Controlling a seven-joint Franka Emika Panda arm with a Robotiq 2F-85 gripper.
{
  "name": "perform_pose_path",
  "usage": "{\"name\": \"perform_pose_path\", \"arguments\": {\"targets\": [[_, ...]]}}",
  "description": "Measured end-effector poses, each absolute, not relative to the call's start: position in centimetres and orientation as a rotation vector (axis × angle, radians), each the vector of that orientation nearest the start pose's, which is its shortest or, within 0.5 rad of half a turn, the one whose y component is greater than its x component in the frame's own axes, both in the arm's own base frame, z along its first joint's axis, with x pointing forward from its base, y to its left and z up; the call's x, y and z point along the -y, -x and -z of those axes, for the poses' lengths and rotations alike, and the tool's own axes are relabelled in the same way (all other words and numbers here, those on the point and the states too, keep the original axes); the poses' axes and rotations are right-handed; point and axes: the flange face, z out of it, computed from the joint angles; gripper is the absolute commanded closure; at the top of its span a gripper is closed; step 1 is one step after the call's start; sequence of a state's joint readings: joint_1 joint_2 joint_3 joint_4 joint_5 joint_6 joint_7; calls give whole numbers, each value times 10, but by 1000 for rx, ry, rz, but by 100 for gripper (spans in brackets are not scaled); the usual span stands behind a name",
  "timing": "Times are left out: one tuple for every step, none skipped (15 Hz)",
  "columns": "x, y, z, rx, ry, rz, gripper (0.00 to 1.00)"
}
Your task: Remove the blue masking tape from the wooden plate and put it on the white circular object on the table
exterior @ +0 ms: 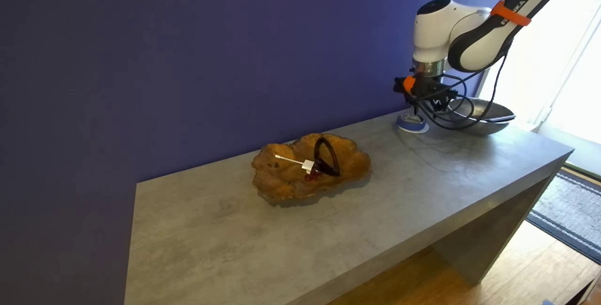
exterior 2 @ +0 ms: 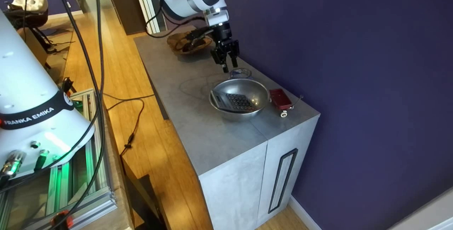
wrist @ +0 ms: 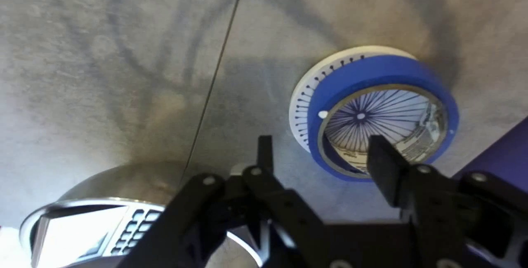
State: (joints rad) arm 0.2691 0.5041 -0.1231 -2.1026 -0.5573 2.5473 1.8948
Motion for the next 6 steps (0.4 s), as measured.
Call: {"name": "perform_pose_path", "arguments": {"targets": [[-97,-557,-185,-1889,2754,445,0],[-105,-546,-200,-1803,2796,439,0],[-112,-534,-214,-1720,2833,440,0],[-119,-521,-227,-1639,2867,444,0],[-125,-507,-239,-1557,2901,447,0],[-132,-492,-250,-1479,2931,450,0]]}}
